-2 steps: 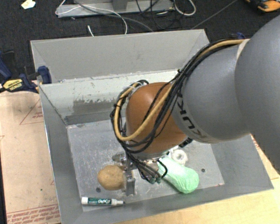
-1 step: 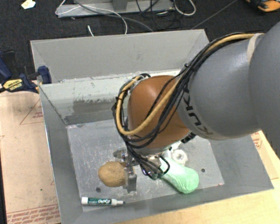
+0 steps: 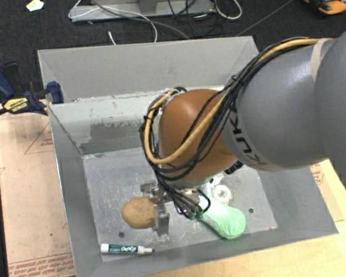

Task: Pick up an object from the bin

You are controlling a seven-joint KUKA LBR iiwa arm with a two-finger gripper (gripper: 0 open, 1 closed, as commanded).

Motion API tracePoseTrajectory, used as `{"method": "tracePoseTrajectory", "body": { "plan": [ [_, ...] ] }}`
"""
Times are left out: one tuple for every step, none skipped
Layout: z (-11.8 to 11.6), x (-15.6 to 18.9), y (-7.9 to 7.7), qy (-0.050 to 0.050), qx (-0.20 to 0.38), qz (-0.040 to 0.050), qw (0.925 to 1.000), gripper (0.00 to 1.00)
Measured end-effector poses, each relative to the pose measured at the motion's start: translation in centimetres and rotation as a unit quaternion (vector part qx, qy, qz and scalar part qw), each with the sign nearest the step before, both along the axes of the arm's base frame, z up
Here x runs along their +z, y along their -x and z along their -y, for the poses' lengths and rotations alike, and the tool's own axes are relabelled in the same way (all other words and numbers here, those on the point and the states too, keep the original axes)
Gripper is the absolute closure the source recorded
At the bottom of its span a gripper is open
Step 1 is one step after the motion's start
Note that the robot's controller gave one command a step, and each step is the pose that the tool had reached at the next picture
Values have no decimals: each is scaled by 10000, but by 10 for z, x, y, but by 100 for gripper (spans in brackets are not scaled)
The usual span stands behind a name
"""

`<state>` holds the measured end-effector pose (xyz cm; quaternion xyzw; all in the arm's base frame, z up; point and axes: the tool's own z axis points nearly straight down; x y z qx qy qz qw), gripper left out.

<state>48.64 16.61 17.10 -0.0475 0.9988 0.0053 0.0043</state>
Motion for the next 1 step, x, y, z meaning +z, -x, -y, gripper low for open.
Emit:
{"method": "tracePoseTrajectory", "body": {
  "plan": [
    [0, 0, 0, -3, -3, -1, 10000, 100]
  ]
}}
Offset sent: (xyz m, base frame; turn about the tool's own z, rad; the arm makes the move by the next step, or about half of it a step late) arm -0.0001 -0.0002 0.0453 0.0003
